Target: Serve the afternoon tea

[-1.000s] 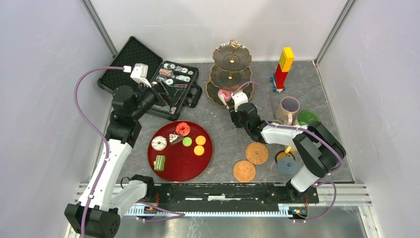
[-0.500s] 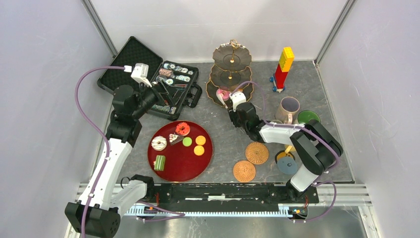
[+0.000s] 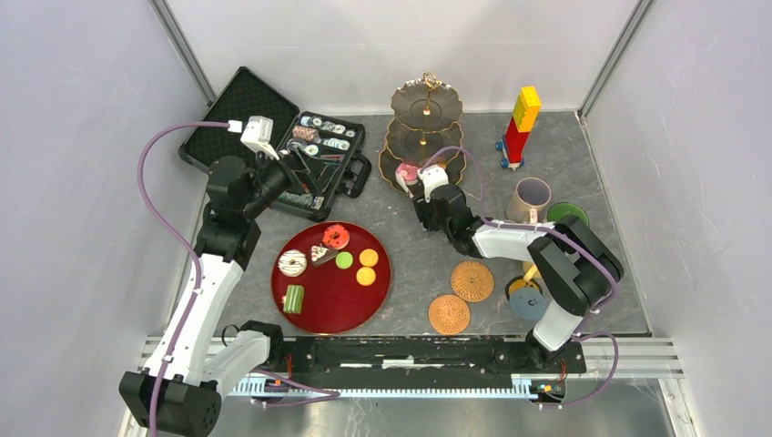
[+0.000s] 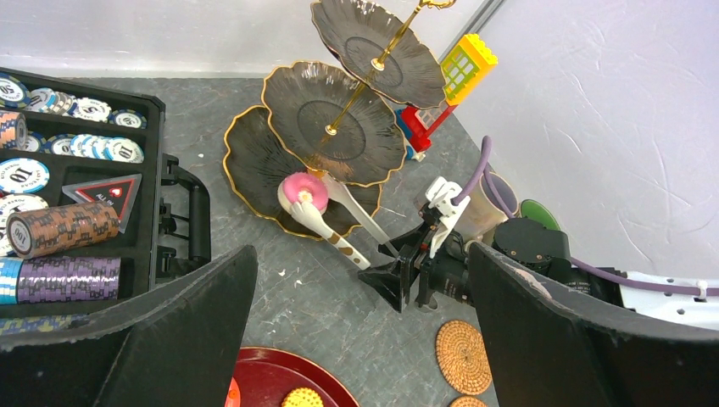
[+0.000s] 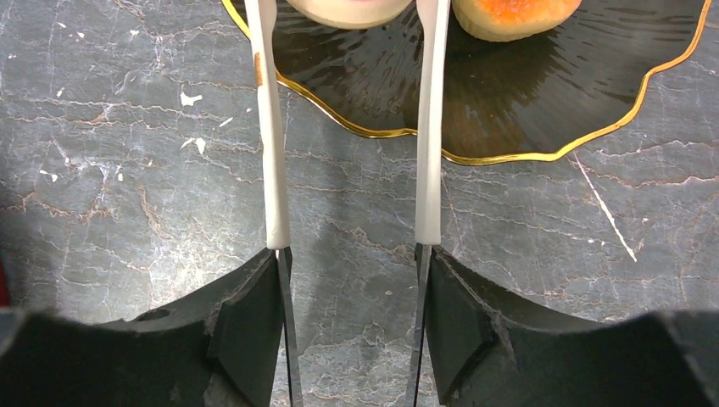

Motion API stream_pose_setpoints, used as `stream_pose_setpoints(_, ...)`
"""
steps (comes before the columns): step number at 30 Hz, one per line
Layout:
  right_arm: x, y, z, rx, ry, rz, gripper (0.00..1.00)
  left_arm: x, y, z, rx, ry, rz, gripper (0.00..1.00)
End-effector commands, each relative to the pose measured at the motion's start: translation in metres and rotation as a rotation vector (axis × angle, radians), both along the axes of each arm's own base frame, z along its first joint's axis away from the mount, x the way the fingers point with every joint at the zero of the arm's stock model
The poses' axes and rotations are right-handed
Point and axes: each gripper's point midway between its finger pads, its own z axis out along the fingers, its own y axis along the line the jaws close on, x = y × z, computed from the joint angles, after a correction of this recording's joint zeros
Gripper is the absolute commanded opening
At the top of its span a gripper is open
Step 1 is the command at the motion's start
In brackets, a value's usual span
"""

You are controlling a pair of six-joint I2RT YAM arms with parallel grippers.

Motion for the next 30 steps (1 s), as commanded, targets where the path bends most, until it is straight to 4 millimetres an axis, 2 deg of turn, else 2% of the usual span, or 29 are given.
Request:
stream_pose_setpoints(1,0.014,0.01,0.021,0.037,-0.056,0.004,0.62,-0.005,-0.003,0.024,-0.052,-0.044,-0.013,1.0)
stream_pose_setpoints(11,0.011,0.009,0.025,0.051,-0.075,0.013,0.63,-0.005,-0.004,0.024,-0.053,-0.041,-0.016,1.0)
stream_pose_setpoints(18,0.001,0.009,0.027,0.077,-0.073,0.04,0.62,-0.005,-0.004,0.023,-0.055,-0.037,-0.019,1.0)
stream_pose_setpoints(26,-0.022,0.025,0.027,0.106,-0.028,0.125,0.61,-0.007,-0.005,0.025,-0.059,-0.041,-0.022,1.0)
stream_pose_setpoints(30,-0.03,0.041,0.03,0.075,-0.008,0.173,0.6,-0.008,-0.004,0.027,-0.059,-0.05,-0.02,1.0)
